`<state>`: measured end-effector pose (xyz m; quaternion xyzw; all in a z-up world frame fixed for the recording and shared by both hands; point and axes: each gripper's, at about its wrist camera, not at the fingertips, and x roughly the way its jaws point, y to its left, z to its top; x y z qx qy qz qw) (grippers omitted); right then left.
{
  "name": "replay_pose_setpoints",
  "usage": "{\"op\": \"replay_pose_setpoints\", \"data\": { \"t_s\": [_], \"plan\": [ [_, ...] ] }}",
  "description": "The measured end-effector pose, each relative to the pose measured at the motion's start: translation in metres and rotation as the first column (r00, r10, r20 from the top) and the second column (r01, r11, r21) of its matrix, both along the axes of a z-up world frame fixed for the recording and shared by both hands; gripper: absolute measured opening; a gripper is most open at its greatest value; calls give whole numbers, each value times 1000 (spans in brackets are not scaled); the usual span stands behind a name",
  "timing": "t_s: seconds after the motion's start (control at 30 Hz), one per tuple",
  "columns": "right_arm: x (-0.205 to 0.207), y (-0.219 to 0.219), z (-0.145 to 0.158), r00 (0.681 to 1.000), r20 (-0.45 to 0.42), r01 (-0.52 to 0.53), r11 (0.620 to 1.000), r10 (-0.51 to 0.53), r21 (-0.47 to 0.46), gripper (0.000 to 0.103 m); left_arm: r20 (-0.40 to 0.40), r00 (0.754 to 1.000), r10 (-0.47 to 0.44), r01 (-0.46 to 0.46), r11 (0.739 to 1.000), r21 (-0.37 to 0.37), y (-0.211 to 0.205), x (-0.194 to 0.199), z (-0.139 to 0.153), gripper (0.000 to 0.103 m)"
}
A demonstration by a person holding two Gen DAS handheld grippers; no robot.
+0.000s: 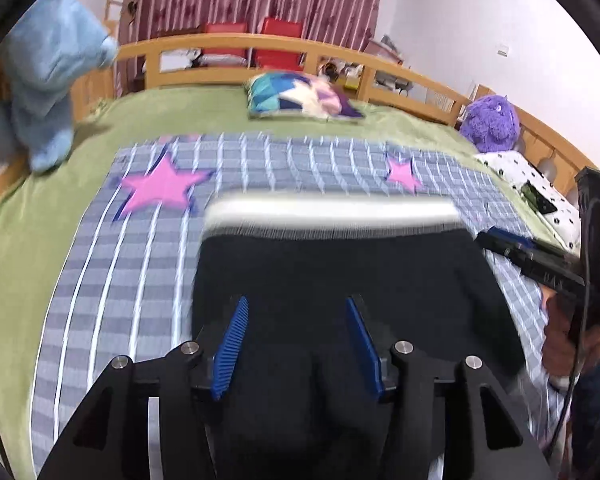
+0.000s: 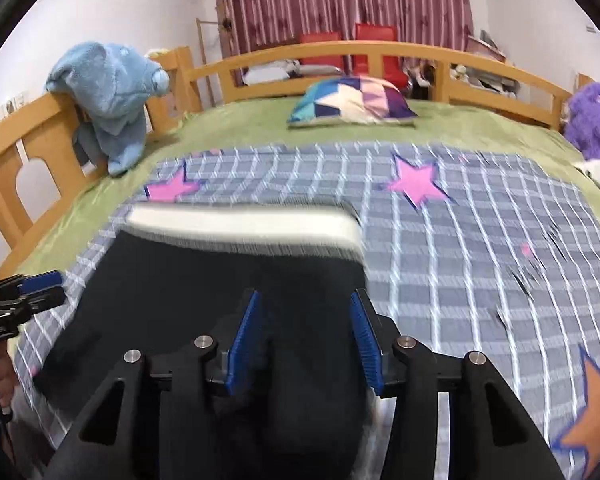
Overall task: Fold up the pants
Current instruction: 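Press the folded bundle flat with both tools and release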
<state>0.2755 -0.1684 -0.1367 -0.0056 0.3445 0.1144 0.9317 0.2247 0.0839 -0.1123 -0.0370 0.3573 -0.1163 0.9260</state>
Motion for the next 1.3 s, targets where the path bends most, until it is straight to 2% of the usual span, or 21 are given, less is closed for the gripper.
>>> {"op": "replay_pose_setpoints", "data": {
  "t_s": [0.1,0.17,0.23,0.27,0.3,0.4,0.57,0.73,0.83,0.9,0.97,1.1,1.3],
  "plan": [
    [30,15,3,998,44,-34,999,33,20,47,2,1000,1,-1,1000,-14,-12,38,-1,51],
    [50,27,-8,997,13,-72,997,72,20,48,0,1000,15,-15,1000,-11,-19,63,-11,51],
    [70,39,-26,996,-17,-83,995,82,-50,48,-21,999,51,-50,998,48,-26,85,-32,50],
    [78,42,-36,997,-35,-79,993,76,-93,47,-73,995,64,-59,996,66,-27,95,-46,50],
    [85,40,-43,996,-60,-70,993,65,-95,47,-98,993,63,-58,997,57,-27,99,-52,50],
    [89,26,-46,996,-77,-46,998,43,-36,45,-81,995,61,-58,998,29,-24,97,-52,50],
    [85,32,-47,997,-65,-43,994,36,-103,45,-72,994,78,-73,994,76,-24,90,-50,50],
    [66,19,-42,999,-41,-2,991,-3,-133,45,-76,990,115,-103,984,145,-9,64,-45,50],
    [46,4,-42,998,-45,41,993,-46,-109,47,-95,984,149,-130,976,177,3,43,-45,50],
    [32,-3,-40,996,-54,65,994,-69,-85,47,-150,975,163,-143,980,136,14,28,-51,50],
    [15,-6,-41,993,-78,80,993,-87,-82,47,-162,971,176,-157,980,126,21,7,-56,50],
    [-28,-5,-45,991,-72,106,988,-114,-108,46,-158,970,184,-169,980,103,22,-40,-63,50],
    [-91,-19,-51,982,-105,149,985,-158,-83,47,-117,974,193,-178,975,132,11,-97,-57,52]
  ]
}}
